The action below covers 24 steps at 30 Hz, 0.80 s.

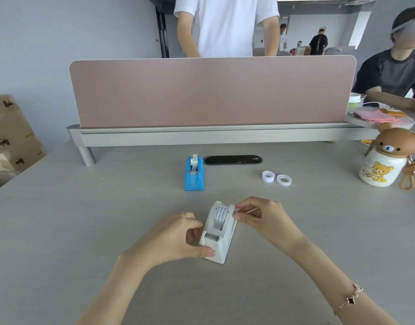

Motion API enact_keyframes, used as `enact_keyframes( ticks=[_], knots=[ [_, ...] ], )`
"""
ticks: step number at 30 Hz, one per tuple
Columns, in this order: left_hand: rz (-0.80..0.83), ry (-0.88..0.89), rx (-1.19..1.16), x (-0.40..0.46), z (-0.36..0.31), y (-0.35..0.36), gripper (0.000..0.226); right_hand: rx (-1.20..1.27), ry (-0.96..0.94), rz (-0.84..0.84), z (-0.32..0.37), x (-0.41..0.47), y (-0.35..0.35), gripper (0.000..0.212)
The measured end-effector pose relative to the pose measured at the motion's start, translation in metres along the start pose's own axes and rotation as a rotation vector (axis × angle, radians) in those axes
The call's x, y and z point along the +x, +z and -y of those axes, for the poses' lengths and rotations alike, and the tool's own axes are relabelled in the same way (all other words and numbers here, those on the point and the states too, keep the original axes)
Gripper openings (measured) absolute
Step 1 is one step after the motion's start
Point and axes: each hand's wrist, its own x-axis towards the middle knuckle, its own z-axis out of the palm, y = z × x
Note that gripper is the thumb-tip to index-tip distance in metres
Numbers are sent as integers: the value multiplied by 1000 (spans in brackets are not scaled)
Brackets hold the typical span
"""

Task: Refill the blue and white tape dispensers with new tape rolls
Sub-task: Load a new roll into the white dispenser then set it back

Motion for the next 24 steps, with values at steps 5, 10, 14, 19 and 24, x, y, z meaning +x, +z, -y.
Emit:
enact_keyframes(
  ticks=[5,10,14,19,24],
  knots=[
    [-66,-37,20,2,-1,5,47,87,-16,-26,0,-4,5,10],
    [-44,-78,-30,4,1,8,46,203,-41,128,1,-8,9,28],
    [-112,-81,-2,6,-5,13,51,224,-60,196,1,-8,14,39],
    [-82,-45,-125,7,-6,12,68,93,-67,390,8,-8,-3,40],
    [-41,-29,-103,8,-2,12,89,-45,-19,505,13,-12,-7,74]
  ],
)
